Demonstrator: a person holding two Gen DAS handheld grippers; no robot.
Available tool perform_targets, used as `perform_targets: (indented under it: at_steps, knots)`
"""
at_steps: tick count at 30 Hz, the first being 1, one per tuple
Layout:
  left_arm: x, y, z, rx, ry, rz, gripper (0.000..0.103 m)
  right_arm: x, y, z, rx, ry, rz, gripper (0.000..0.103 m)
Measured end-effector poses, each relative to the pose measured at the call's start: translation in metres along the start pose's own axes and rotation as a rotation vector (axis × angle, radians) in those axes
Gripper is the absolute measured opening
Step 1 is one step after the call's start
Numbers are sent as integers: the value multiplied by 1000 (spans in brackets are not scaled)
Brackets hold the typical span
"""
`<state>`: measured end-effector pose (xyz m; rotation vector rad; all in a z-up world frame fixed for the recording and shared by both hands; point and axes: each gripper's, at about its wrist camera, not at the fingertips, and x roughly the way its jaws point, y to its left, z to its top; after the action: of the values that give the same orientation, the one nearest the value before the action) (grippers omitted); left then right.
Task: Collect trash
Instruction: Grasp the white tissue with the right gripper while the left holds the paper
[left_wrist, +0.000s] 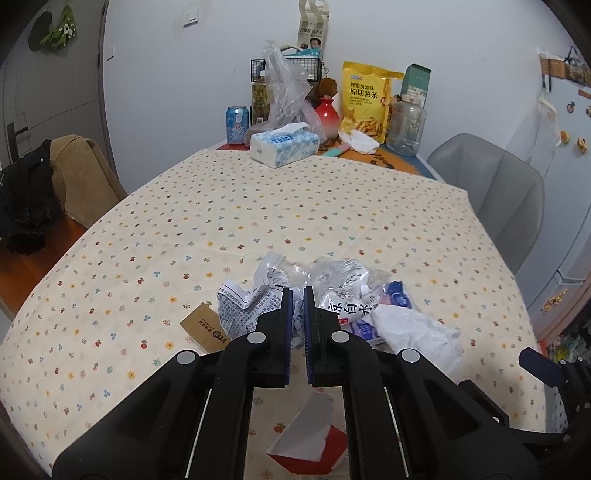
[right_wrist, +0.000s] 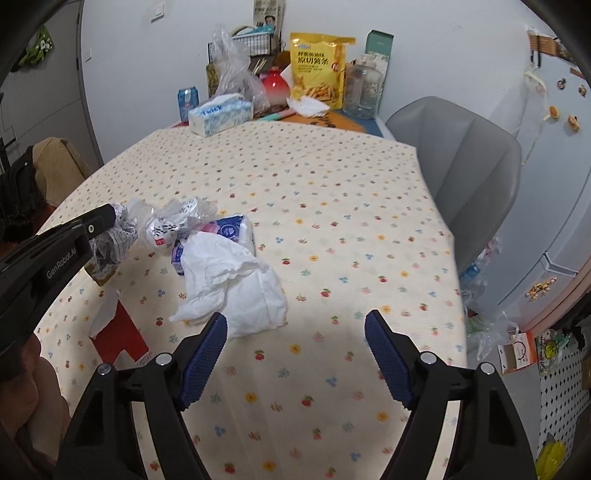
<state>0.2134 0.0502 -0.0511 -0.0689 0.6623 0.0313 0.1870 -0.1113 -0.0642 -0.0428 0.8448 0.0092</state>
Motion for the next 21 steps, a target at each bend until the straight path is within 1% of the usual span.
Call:
perform_targets:
  at_steps: [3,9,10,11,12,13,14,16,19,21]
  knots:
    - [10,1,-3,0,16,0,6,9,3,1,-4,11,5,72]
    - [20,-2,-9,6,39,0,6,28,8,1,-9,48,29,61]
    - [20,-3,-10,6,40,0,6,32,9,0,-16,57,34,56]
    - [20,-3,-9,6,40,1,6,34,10,0,-19,66,40,47]
    - [20,-3,-9,6,39,1,6,35,10,-1,-17,69,59,44]
    - [20,-3,-9,5,38,2,6,34,11,-1,-21,69,68,38]
    - [19,-3,-9,3,36,3,6,33,13,-1,-29,70,77,26]
    - [16,-3,-8,4,31,7,6,29,14,-1,-33,66,87,16]
    - [10,-3,-7,1,22,11,6,18,12,0,-29,44,89,10]
    - [3,-3,-6,-3,13,12,5,9,9,1,-24,29,86,9]
